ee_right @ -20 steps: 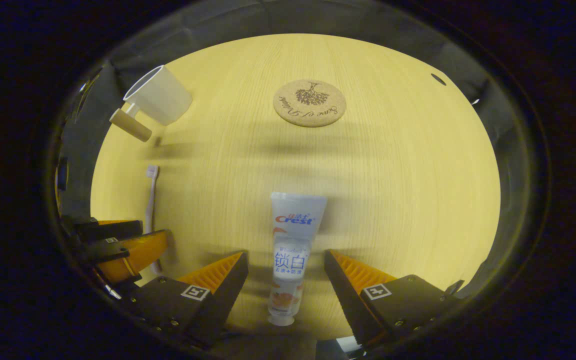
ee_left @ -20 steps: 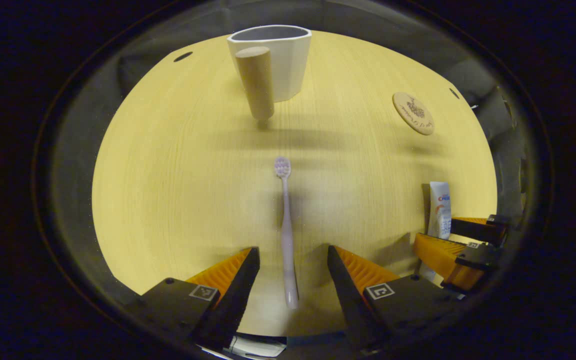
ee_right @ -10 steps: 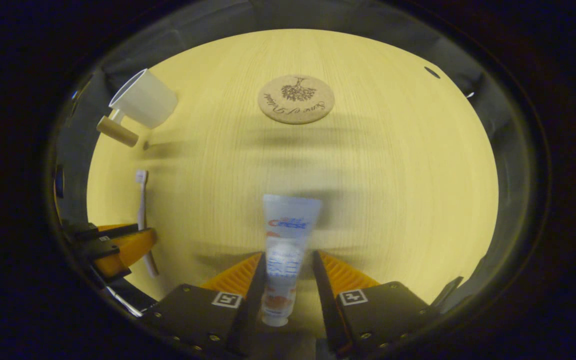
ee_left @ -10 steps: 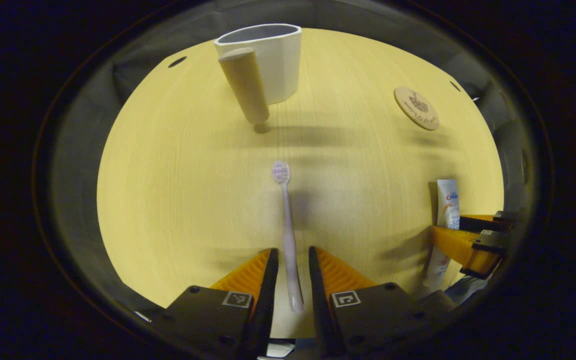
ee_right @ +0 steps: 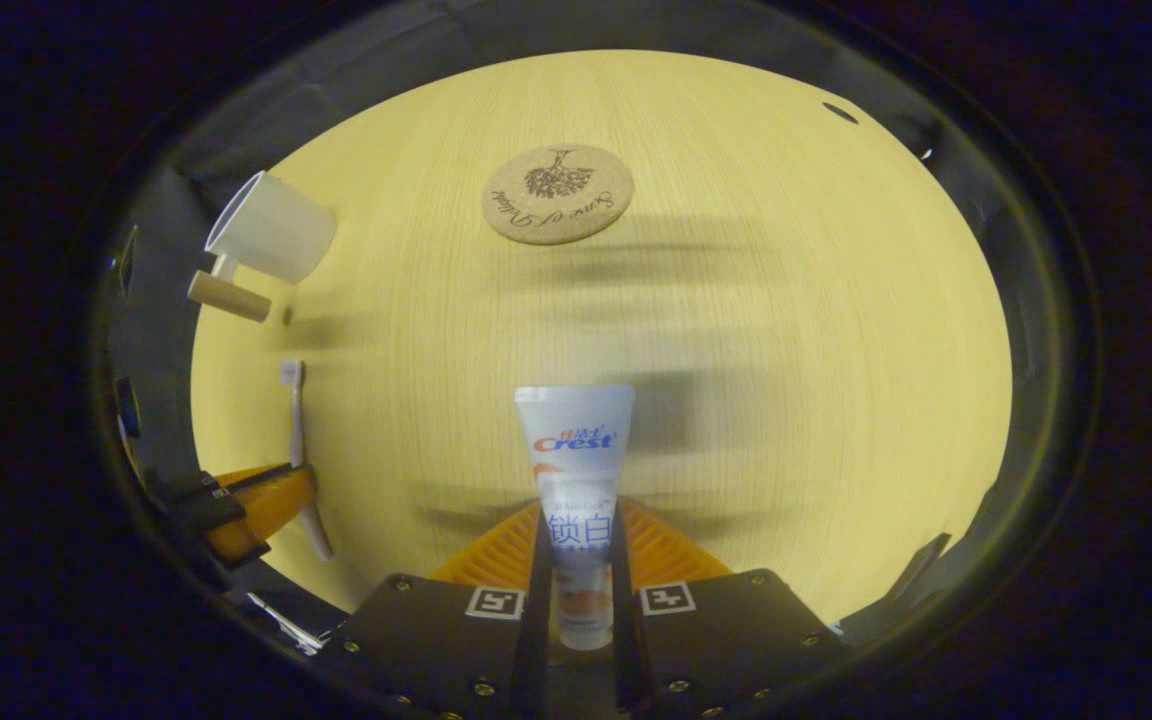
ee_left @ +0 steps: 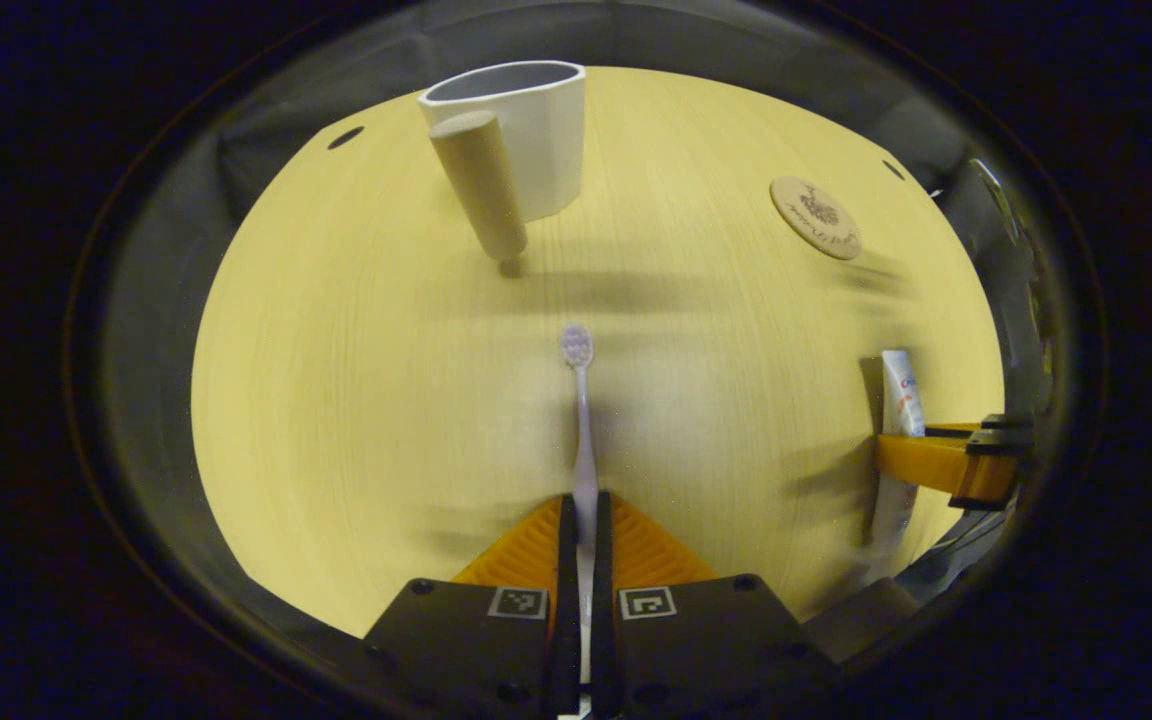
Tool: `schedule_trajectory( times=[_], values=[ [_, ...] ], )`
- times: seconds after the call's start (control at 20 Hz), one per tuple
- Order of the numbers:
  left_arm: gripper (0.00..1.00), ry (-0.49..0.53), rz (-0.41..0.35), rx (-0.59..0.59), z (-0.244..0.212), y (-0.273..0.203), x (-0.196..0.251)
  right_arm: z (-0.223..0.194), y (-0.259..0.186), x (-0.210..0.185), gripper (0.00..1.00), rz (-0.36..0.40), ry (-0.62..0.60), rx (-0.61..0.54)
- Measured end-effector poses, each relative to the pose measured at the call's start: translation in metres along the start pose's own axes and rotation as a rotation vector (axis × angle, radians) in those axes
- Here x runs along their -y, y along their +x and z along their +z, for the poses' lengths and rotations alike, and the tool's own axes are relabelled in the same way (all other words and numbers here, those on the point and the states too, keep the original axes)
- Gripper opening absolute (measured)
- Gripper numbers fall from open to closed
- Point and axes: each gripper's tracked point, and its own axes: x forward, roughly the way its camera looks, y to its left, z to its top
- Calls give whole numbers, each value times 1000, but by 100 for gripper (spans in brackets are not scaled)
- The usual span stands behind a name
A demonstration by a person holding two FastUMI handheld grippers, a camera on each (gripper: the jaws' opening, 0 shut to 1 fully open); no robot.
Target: Put the toothbrush and toothpaste on the desktop into the cup, then pick up the cup and place it on the coaster on the desktop.
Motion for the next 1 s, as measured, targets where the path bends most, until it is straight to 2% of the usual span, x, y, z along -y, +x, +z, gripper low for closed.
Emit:
schedule_trajectory(
  times=[0.05, 0.1, 0.25, 0.4, 0.6, 0.8, 0.85, 0.9, 1.0],
  values=[
    [12, 2, 3, 18, 3, 0, -1, 2, -2, 0, 27, 6, 9, 21],
    [8, 12, 0, 23, 1, -1, 0, 1, 0, -2, 19, 24, 21, 24],
    [8, 22, -2, 63, 2, -5, 1, 4, -5, -5, 19, 64, 39, 57],
    [8, 22, 1, 139, 9, -19, 0, 10, -13, -5, 19, 73, 24, 133],
    [8, -5, -16, 254, 17, -51, -3, 23, -43, -23, 19, 157, 25, 254],
    [8, -33, -15, 385, 31, -87, -10, 35, -66, -38, 19, 189, 5, 357],
    [13, -37, -13, 416, 35, -95, -13, 37, -71, -42, 19, 194, 0, 378],
    [8, -42, -16, 455, 40, -104, -16, 41, -79, -48, 19, 207, -4, 401],
    [8, -58, -23, 527, 50, -120, -21, 47, -91, -60, 19, 231, -17, 444]
  ],
)
